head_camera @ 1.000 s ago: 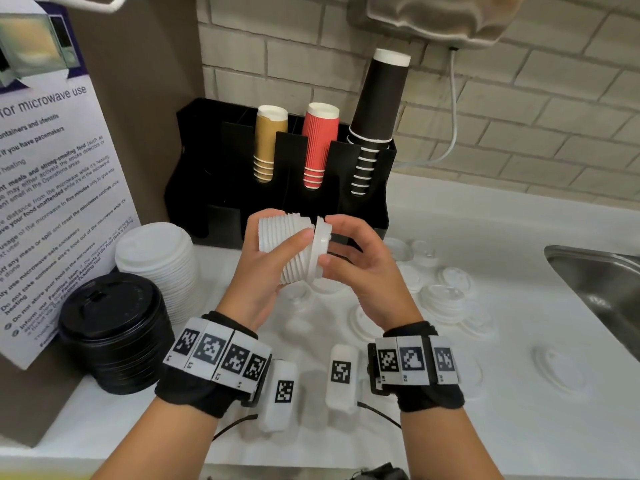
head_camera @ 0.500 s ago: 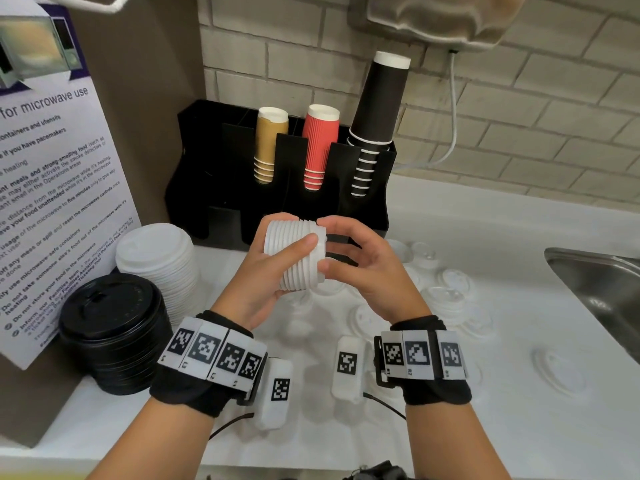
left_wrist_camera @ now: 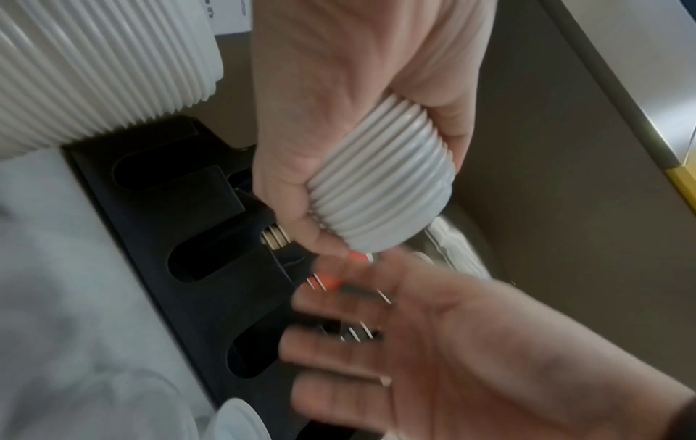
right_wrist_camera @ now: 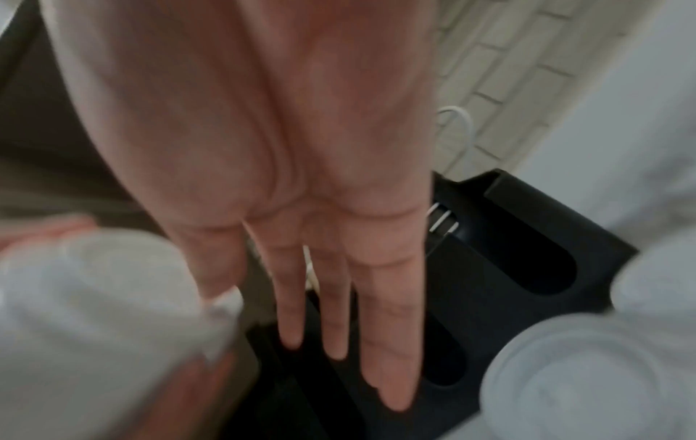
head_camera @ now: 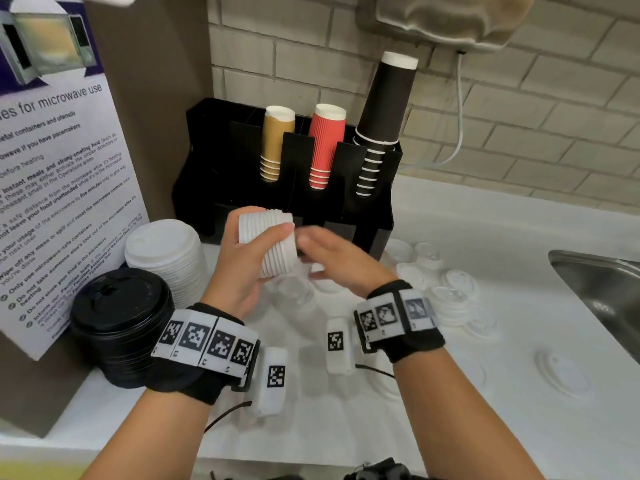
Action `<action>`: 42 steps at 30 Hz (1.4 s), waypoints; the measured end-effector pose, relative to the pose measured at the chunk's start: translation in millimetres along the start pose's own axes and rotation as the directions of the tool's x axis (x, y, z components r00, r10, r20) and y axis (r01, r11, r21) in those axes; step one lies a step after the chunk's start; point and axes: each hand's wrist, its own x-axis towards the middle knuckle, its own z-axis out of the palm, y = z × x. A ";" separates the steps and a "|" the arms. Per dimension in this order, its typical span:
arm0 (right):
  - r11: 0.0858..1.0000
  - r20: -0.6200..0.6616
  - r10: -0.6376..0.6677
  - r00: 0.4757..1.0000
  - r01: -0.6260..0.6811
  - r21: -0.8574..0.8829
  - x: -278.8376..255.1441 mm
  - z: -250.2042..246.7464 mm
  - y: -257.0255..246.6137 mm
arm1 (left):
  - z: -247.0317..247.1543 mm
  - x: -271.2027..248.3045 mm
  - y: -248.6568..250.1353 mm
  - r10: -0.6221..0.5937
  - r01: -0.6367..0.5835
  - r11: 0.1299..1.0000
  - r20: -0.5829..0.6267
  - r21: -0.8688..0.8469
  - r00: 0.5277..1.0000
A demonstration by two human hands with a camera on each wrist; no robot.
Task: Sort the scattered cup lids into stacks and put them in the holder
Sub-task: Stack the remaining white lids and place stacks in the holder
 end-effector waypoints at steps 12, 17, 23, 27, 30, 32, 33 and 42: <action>0.517 0.253 0.306 0.918 0.064 -0.854 43.7 38.2 25.8 | -20.4 0.0 1.1 0.016 -0.013 0.998 -0.057 0.058 0.998; 0.654 0.175 0.219 0.960 -0.012 -0.756 35.7 17.4 30.7 | -22.0 -2.4 4.1 0.021 -0.020 0.999 -0.014 0.047 1.000; 0.951 -0.029 0.012 1.000 -0.003 0.309 -1.2 -1.6 23.7 | -15.0 -3.2 -2.3 0.024 -0.024 0.999 0.006 0.045 1.000; 0.897 -0.192 -0.080 0.978 0.154 0.415 -18.5 13.3 19.4 | -2.1 -5.6 -8.3 0.029 -0.031 0.996 0.026 0.081 0.999; 0.886 -0.290 -0.081 0.954 0.202 0.418 -24.6 19.5 20.3 | 4.4 -5.8 -11.1 0.028 -0.032 0.993 0.038 0.113 0.999; 0.895 -0.304 -0.082 0.949 0.204 0.396 -28.3 17.2 21.6 | 6.7 -5.5 -13.0 -0.003 -0.006 0.993 0.074 0.122 0.997; 0.904 -0.298 -0.085 0.951 0.199 0.378 -30.1 14.6 21.9 | 7.6 -5.6 -13.9 -0.022 0.009 0.992 0.099 0.127 0.995; 0.921 -0.253 -0.094 0.963 0.180 0.347 -38.1 -1.6 22.3 | 15.6 -6.7 -16.7 -0.063 0.042 0.993 0.190 0.110 0.980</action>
